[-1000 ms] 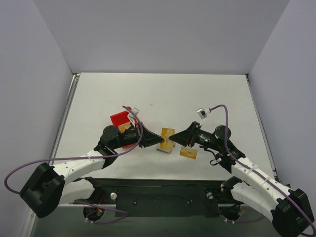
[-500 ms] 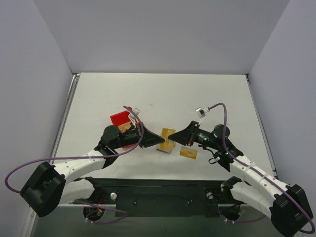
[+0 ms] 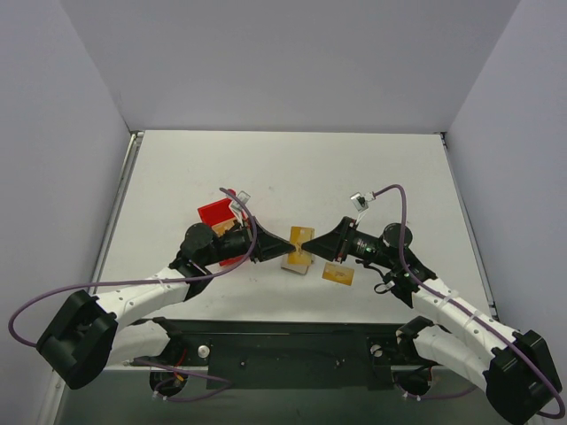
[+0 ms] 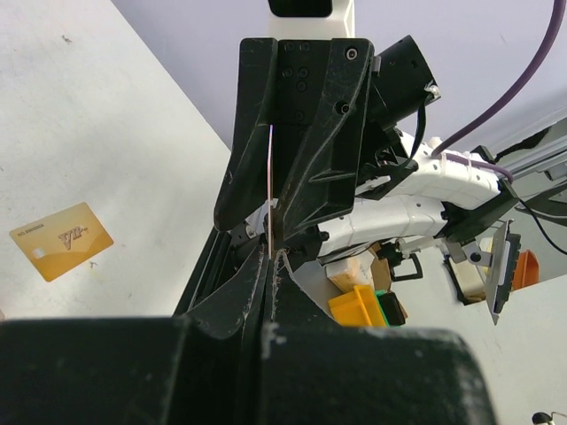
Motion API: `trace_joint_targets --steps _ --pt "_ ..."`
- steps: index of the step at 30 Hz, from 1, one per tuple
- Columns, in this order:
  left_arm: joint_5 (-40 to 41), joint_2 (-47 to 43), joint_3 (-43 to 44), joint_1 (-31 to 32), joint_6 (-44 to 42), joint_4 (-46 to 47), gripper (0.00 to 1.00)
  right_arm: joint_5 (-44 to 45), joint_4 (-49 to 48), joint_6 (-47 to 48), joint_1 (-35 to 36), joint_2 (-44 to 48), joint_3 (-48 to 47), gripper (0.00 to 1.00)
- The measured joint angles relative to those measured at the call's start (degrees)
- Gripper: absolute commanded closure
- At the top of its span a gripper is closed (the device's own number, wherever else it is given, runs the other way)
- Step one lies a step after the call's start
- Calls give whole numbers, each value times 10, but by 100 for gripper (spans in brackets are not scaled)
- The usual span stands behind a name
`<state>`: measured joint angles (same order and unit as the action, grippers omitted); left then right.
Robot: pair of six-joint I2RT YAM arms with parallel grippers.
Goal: Put the credit cards into the card holder
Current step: Pick up the credit card at the corner of the board.
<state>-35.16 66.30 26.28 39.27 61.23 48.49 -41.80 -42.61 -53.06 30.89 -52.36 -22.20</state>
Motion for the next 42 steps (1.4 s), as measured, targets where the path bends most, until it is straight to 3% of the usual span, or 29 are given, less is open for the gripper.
trace_joint_targets --steps 8,12,15,22,30,32,35,42 --pt "0 4 1 -1 0 0 100 0 2 3 3 0 0 82" --pt "0 7 1 -2 0 -2 100 -1 2 2 3 0 0 98" --pt "3 9 1 -5 -1 -5 99 -4 2 2 3 0 -5 100" --pt "16 9 12 -12 -21 -60 50 28 97 53 8 13 -38 100" --pt "54 -25 22 -54 -58 -167 24 143 253 159 11 73 -86 100" --pt "70 -30 29 -64 -73 -202 25 167 287 172 11 58 -100 100" --pt "95 -37 38 -74 -97 -243 38 195 328 183 11 12 -120 100" --pt "92 -44 32 -171 -104 -256 41 223 350 170 -1 -75 -89 100"
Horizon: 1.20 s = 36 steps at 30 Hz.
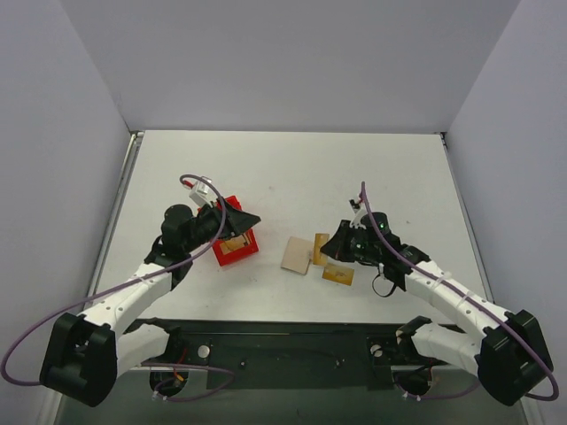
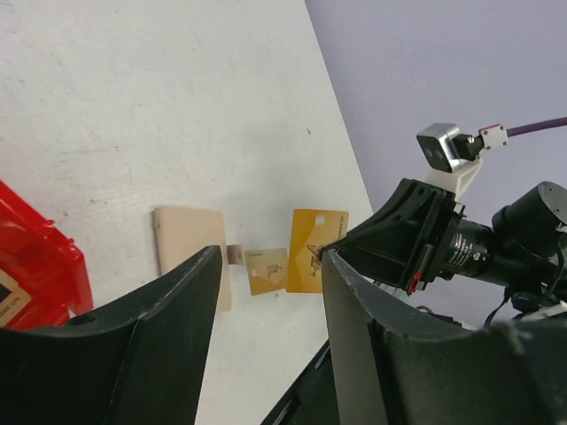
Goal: Put the credit cards into the card holder
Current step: Pick up the credit card at the corner of the board, then open the card holder at the center of the board.
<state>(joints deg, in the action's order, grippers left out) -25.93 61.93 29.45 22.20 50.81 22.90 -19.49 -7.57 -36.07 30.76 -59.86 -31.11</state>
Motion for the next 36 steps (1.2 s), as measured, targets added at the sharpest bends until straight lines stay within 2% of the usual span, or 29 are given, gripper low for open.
trace_joint_targets --steps 5,9,12,15,19,20,22,29,36 --pt "2 -22 -3 -25 -11 -23 45 39 9 5 1 1 1 100" --pt "8 -30 -3 -26 -31 -45 47 29 5 17 1 -11 -3 100" --pt "11 -30 -3 -26 -42 -60 47 12 3 16 11 -60 -27 100" --pt "14 -30 -3 -25 -53 -69 46 31 31 15 46 -122 -76 100" --pt "28 -33 0 -20 -72 -93 30 83 70 -6 93 -178 -143 100" --pt "33 -34 0 -17 -79 -99 20 92 75 -13 98 -184 -151 100" --pt "48 -37 5 -7 -90 -117 11 116 99 -31 102 -201 -171 100" --pt "129 -47 35 21 -121 -188 10 200 183 -66 102 -250 -205 100" --pt "226 -40 82 24 -141 -278 10 260 235 -73 102 -252 -209 100"
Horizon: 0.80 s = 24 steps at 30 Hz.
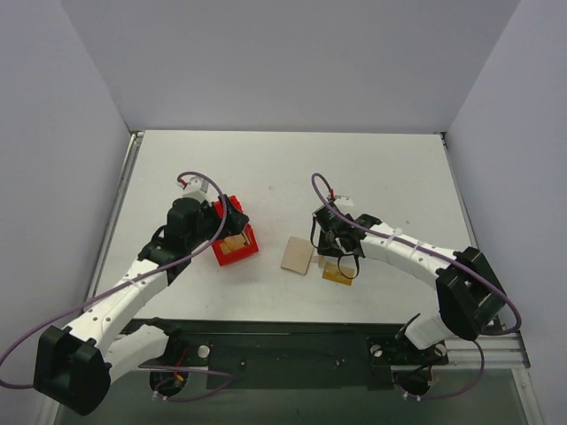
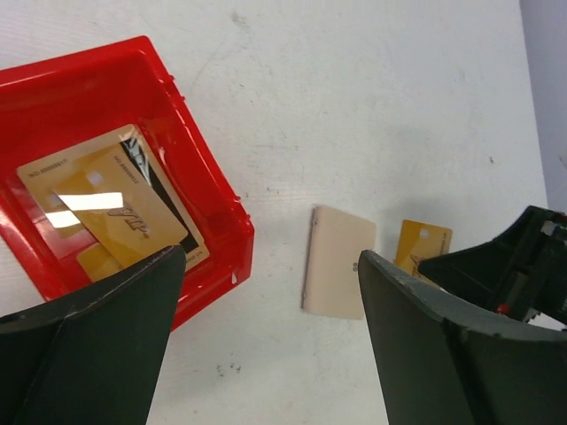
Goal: Put the credit cards into the card holder
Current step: Open the card holder at the center of the board.
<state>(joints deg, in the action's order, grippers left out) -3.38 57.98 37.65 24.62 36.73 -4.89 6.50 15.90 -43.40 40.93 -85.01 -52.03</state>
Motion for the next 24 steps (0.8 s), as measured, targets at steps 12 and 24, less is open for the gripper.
trace_joint_targets --steps 12,24 --pt "36 -35 -17 -50 48 -26 8 21 14 0 0 5 1 100" --pt "-17 -12 -18 13 10 36 42 -106 -85 -6 -56 30 86 100"
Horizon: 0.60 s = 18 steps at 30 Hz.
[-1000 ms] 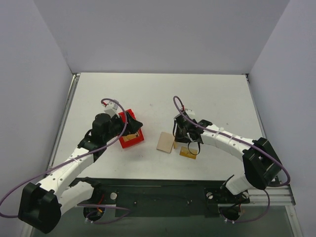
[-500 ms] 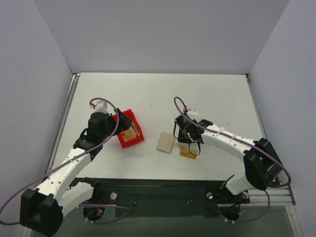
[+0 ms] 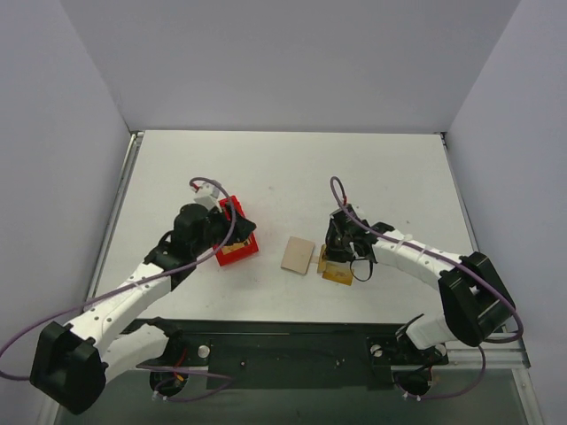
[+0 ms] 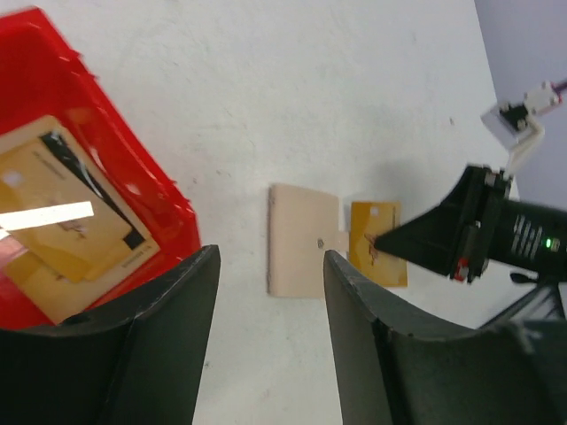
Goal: Put the credit cards into the card holder
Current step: Open the card holder at the center of the board.
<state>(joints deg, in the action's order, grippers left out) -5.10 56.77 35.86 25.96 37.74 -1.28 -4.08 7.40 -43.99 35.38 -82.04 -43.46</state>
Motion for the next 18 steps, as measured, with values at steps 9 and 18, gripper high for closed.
trace_joint_targets --steps 9,18 --pt "25 126 19 143 -43 23 77 -54 -49 -11 -20 7 35 100" --pt "62 228 43 173 -60 24 97 -84 -94 -19 -33 17 61 100"
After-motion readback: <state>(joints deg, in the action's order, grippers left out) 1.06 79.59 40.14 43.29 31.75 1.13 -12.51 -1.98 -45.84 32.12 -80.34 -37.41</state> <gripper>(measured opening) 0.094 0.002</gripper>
